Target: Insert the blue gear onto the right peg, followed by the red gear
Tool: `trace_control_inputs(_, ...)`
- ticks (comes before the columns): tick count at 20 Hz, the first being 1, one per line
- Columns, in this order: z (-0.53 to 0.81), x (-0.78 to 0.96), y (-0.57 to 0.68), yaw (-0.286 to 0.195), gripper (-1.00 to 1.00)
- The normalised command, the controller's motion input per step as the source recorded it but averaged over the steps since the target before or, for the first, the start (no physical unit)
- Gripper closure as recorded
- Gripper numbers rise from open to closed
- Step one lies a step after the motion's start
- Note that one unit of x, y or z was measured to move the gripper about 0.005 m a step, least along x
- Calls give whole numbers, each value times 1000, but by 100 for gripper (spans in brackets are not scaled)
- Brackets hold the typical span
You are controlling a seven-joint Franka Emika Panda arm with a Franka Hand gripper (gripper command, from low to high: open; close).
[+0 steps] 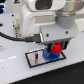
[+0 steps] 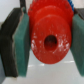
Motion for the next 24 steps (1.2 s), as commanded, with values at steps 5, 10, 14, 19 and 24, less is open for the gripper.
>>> trace_control_inputs(5, 86, 36, 0, 0, 100)
trace_control_inputs(10, 41, 75, -46, 0, 100)
trace_control_inputs(14, 28, 118, -3, 0, 100)
trace_control_inputs(19, 118, 63, -37, 0, 100)
trace_control_inputs(24, -61, 86, -28, 0, 100)
